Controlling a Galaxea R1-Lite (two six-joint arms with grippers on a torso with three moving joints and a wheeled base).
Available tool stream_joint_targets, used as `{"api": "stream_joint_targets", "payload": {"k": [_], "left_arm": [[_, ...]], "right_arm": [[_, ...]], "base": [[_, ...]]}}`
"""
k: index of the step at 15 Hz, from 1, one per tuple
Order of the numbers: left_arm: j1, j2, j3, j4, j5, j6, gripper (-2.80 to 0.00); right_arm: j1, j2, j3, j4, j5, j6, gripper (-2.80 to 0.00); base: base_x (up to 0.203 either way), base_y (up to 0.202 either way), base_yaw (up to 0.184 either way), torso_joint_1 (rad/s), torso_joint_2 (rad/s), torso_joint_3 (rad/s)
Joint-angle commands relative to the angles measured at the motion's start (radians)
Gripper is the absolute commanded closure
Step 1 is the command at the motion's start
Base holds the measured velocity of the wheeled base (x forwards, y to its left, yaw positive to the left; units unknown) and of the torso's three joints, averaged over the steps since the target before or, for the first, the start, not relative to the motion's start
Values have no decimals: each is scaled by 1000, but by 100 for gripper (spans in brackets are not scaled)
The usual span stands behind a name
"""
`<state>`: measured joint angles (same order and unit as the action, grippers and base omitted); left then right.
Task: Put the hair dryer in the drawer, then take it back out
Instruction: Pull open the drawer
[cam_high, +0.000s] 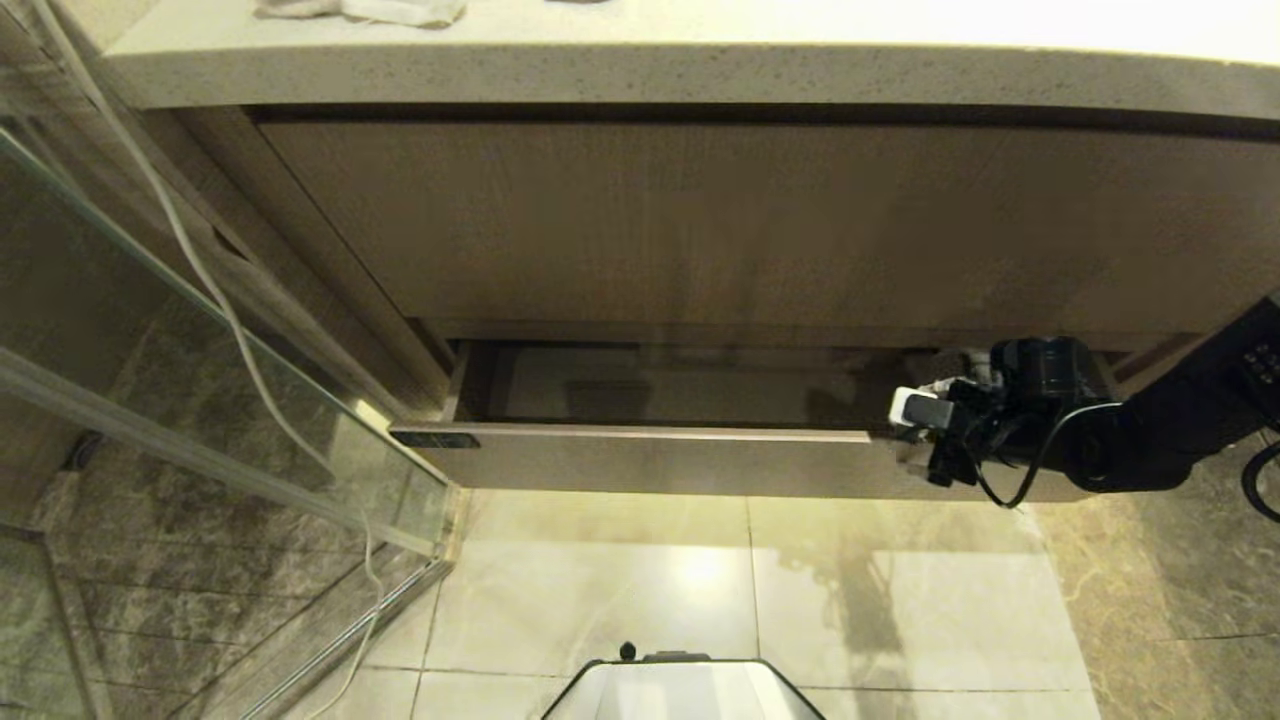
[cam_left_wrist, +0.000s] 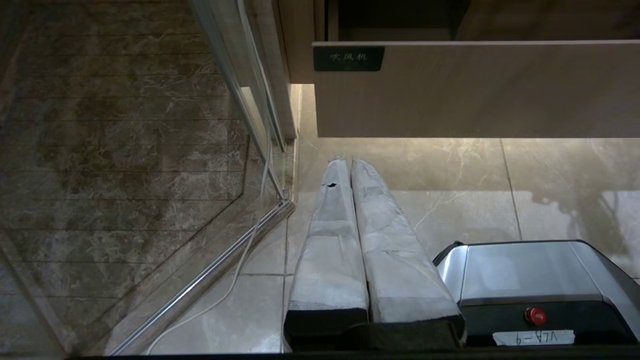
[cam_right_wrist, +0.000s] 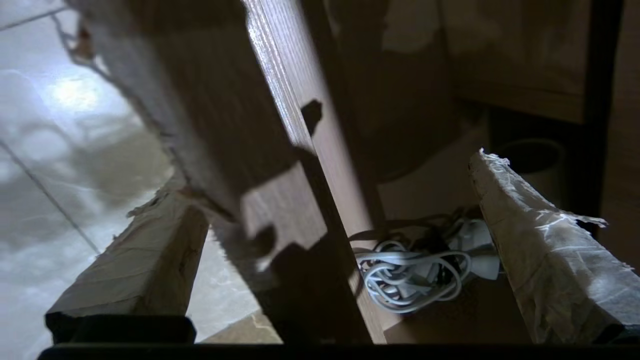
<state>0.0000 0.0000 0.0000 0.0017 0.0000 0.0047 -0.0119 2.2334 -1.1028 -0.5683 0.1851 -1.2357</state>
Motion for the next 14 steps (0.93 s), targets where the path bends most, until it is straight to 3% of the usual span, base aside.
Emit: {"api": "stream_joint_targets", "payload": {"k": [1, 8, 10, 14], "left_arm": [[0, 0, 2, 0, 0, 0, 0], [0, 0, 2, 0, 0, 0, 0], [0, 0, 2, 0, 0, 0, 0], [0, 0, 1, 0, 0, 0, 0]], "right_arm": [[1, -20, 12, -17, 4, -7, -280], [-43, -242, 229, 197, 16, -4, -280], [-52, -289, 241, 219, 15, 60, -280], [-71, -377, 274, 287, 15, 279, -280]], "base": [[0, 0, 0, 0, 0, 0], [0, 0, 0, 0, 0, 0], [0, 0, 0, 0, 0, 0], [0, 0, 0, 0, 0, 0]]}}
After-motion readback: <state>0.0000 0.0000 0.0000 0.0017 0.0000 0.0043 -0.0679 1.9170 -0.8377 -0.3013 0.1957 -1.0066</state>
